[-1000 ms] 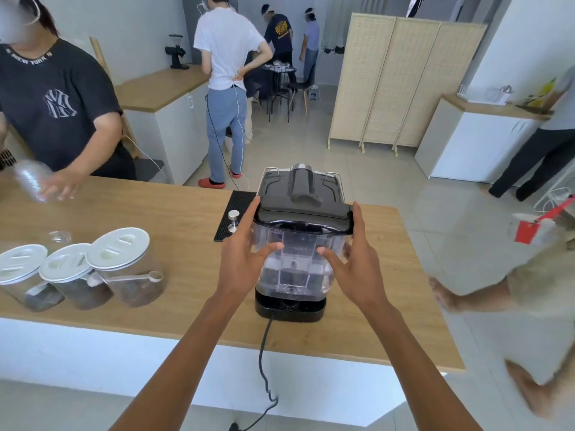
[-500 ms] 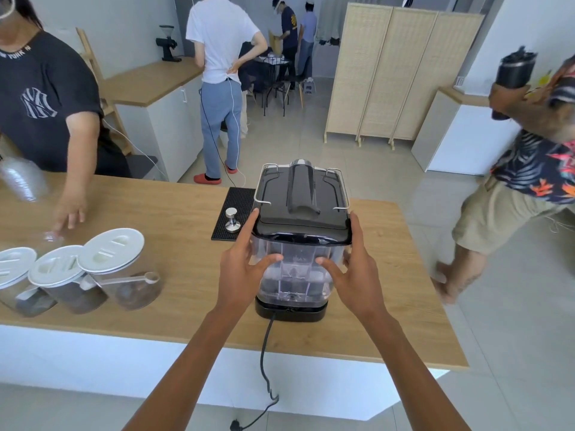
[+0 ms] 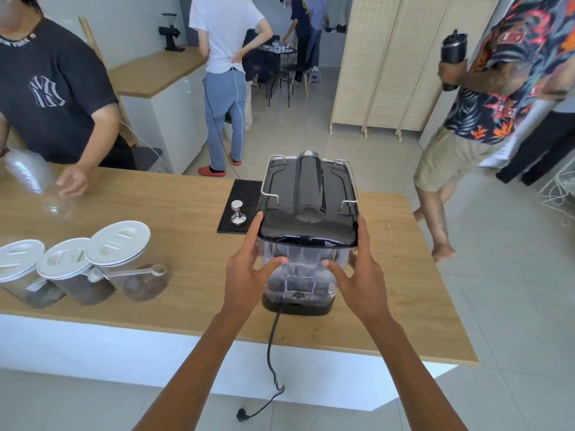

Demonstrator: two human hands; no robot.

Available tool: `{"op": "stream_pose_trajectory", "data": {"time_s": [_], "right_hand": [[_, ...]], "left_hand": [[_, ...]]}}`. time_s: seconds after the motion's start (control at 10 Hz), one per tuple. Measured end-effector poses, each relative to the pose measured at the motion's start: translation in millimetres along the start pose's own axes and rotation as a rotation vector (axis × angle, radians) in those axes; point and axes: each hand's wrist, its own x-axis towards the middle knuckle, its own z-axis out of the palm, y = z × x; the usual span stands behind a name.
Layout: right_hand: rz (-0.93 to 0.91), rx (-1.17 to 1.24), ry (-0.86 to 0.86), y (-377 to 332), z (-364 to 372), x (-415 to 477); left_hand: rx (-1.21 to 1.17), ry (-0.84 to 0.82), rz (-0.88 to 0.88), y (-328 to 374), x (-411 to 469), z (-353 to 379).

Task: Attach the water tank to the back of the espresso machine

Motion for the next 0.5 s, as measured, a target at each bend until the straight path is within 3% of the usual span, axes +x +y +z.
{"op": "stream_pose_trajectory", "data": {"time_s": [0.3, 0.5], "right_hand": [[-0.022, -0.038, 0.007, 0, -3, -6], [0.030, -0.135, 0.009, 29, 2, -33]], "left_hand": [[0.030, -0.032, -0.034, -3, -3, -1], [0.121, -0.122, -0.156, -29, -31, -6]]}}
